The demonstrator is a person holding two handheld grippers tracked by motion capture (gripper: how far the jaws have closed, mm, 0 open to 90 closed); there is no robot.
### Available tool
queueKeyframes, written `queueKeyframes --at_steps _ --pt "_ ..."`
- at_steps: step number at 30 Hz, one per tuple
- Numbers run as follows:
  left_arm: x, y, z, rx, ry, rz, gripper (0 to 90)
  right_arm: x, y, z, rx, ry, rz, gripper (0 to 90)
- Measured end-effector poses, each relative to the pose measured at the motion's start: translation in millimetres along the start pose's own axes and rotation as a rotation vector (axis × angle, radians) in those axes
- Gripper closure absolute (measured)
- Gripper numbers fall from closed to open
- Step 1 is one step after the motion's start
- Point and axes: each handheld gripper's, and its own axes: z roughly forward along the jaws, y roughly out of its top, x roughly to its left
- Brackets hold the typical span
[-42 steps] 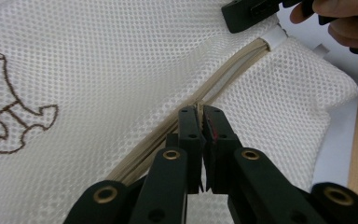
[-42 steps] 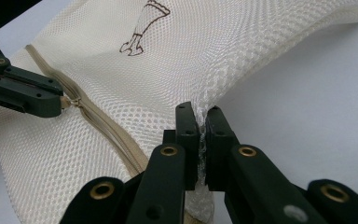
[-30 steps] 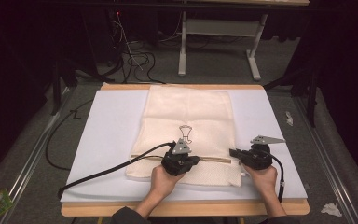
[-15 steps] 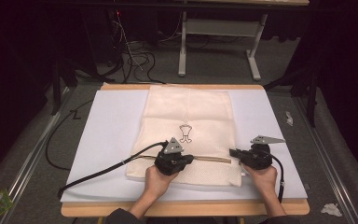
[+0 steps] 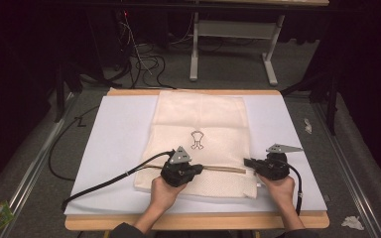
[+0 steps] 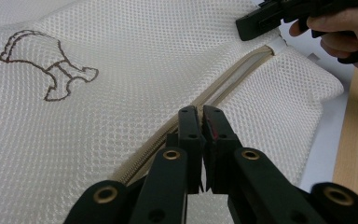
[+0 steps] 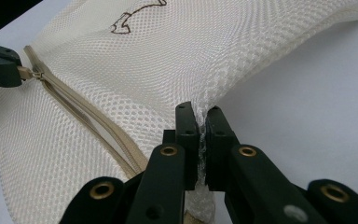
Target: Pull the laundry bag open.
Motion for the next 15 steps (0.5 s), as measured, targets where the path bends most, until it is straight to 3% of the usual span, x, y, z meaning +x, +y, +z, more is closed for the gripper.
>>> queueKeyframes --at_steps 15 --pt "4.4 -2.0 -10.4 -0.009 0.013 -0.001 87.1 1.2 0.9 -0.1 0.002 -0.001 -0.005 87.8"
